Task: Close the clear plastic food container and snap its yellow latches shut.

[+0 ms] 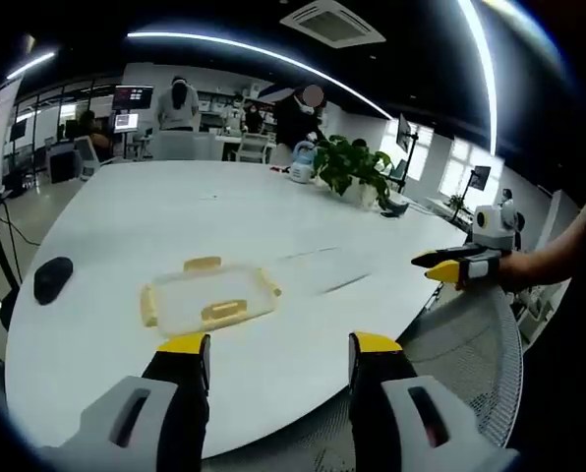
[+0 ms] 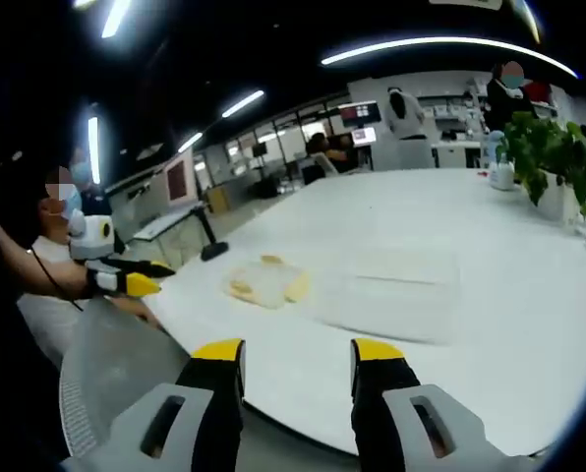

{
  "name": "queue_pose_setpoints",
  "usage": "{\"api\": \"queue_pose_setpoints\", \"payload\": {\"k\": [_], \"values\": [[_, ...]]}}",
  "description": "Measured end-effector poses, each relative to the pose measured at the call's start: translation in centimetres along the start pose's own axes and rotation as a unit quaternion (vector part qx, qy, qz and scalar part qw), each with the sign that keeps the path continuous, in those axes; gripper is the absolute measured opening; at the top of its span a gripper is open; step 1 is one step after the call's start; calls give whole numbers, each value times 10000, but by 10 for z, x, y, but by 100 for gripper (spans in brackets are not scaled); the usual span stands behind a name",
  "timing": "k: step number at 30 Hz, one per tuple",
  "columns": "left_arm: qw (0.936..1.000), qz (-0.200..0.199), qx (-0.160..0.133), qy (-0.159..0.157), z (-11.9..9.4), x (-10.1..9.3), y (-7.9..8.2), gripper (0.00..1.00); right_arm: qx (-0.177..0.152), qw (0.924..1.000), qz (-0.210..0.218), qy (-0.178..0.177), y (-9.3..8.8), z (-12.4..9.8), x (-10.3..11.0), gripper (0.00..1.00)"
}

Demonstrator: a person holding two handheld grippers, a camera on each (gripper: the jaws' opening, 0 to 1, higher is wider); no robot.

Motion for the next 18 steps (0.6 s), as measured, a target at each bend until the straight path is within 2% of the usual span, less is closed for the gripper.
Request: {"api": "queue_pose_setpoints", "payload": {"k": [18], "values": [[10000, 61, -52, 4, -1, 1, 2, 57, -5, 10000, -60, 0, 1, 0, -1, 40]]}}
Point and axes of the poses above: the point that each gripper's makers call its tool centre point, and the gripper's own axes: z roughly forward along the fingers, x roughly to its left, y roughly out of its top, the point moved 6 cm from there along -z, roughly backward along the fingers, and after that the axes turned 10 degrees about y, right-handed, at the moved point
